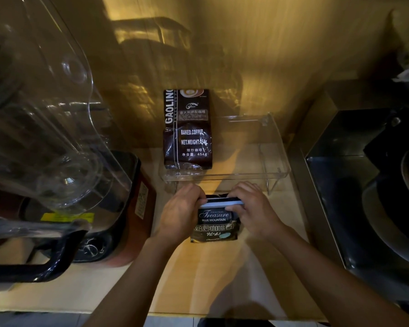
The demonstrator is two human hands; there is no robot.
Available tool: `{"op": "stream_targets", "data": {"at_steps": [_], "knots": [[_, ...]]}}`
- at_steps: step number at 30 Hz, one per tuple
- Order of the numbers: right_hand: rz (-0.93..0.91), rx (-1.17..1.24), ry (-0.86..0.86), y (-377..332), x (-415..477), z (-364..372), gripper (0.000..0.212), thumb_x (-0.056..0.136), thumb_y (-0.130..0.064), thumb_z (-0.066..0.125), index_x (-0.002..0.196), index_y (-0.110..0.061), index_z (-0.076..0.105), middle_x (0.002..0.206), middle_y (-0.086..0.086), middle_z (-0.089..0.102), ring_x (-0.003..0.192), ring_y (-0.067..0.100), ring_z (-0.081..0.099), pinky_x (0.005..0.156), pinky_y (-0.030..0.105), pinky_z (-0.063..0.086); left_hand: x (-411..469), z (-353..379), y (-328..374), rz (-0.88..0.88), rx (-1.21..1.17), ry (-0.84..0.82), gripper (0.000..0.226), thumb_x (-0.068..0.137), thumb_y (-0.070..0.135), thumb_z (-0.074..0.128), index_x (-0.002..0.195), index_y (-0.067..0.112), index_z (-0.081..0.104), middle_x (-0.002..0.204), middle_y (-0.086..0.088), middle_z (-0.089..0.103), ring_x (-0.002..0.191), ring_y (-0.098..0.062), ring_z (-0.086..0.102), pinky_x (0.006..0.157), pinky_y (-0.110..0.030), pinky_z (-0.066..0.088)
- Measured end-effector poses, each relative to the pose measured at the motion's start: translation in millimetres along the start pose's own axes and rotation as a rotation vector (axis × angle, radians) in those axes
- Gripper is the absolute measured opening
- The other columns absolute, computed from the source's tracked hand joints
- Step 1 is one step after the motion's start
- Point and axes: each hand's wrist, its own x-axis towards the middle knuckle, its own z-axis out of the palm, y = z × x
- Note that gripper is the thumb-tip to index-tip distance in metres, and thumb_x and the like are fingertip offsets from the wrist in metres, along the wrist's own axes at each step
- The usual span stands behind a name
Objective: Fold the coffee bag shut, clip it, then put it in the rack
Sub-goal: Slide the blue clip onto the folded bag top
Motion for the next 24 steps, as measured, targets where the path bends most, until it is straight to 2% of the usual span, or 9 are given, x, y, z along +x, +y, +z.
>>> {"op": "stream_targets", "data": {"at_steps": [4, 6, 9, 11, 16, 20, 24], "knots": [[-0.014, -0.004, -0.011, -1, 0, 0, 0.011, 0.077, -0.001, 0.065, 0.086, 0.002, 0.061, 0.089, 0.018, 0.061, 0.089, 0.029, 0.051, 0.079, 0.031, 0.028, -1, 4, -2, -0.015, -0.005, -0.013, 0.006, 0.085, 0.005, 0.056, 0.081, 0.008, 0.051, 0.081, -0.008, 0.056, 0.074, -0.022, 0.051, 0.062, -0.041, 0.046], [-0.013, -0.015, -0.006, -1, 1, 0, 0.010, 0.077, -0.002, 0.065, 0.086, 0.000, 0.062, 0.090, 0.017, 0.061, 0.089, 0.027, 0.051, 0.077, 0.029, 0.026, -1, 2, -3, -0.026, -0.010, -0.041, 0.007, 0.086, 0.015, 0.058, 0.085, 0.011, 0.052, 0.083, -0.003, 0.055, 0.077, -0.019, 0.051, 0.065, -0.038, 0.047], [-0.003, -0.018, -0.005, 0, 1, 1, 0.011, 0.077, -0.003, 0.065, 0.087, -0.001, 0.062, 0.091, 0.015, 0.061, 0.090, 0.025, 0.050, 0.077, 0.027, 0.024, 0, 0, -4, -0.005, 0.050, -0.097, 0.028, 0.081, 0.033, 0.063, 0.103, 0.018, 0.053, 0.093, 0.000, 0.056, 0.087, -0.016, 0.050, 0.073, -0.032, 0.042], [0.000, -0.005, -0.013, 0, 1, 2, 0.012, 0.075, -0.001, 0.066, 0.087, -0.001, 0.062, 0.091, 0.015, 0.062, 0.091, 0.025, 0.051, 0.078, 0.027, 0.025, 2, 2, -1, 0.042, 0.125, -0.115, 0.034, 0.081, 0.032, 0.064, 0.110, 0.018, 0.054, 0.099, -0.002, 0.060, 0.093, -0.019, 0.050, 0.080, -0.034, 0.040], [0.012, 0.006, -0.016, 1, 2, 1, 0.014, 0.074, -0.001, 0.067, 0.087, -0.001, 0.063, 0.092, 0.014, 0.062, 0.091, 0.023, 0.050, 0.073, 0.022, 0.021, 9, 11, 9, 0.046, 0.240, -0.113, 0.024, 0.083, 0.026, 0.060, 0.104, 0.014, 0.057, 0.100, -0.006, 0.062, 0.094, -0.022, 0.051, 0.082, -0.035, 0.040], [0.002, -0.024, -0.021, 0, 2, 0, 0.014, 0.074, -0.003, 0.067, 0.088, -0.002, 0.063, 0.094, 0.013, 0.062, 0.093, 0.023, 0.051, 0.074, 0.021, 0.021, 9, 16, 11, 0.015, 0.268, -0.069, 0.019, 0.082, 0.023, 0.060, 0.098, 0.012, 0.058, 0.096, -0.006, 0.063, 0.090, -0.022, 0.053, 0.075, -0.034, 0.042], [-0.047, -0.160, -0.043, -2, 2, 2, 0.018, 0.077, -0.008, 0.066, 0.094, -0.006, 0.060, 0.099, 0.009, 0.060, 0.098, 0.023, 0.049, 0.076, 0.023, 0.020, 7, 18, 13, 0.020, 0.259, -0.040, 0.016, 0.076, 0.013, 0.065, 0.090, 0.008, 0.060, 0.088, -0.010, 0.064, 0.084, -0.025, 0.055, 0.066, -0.030, 0.036]]}}
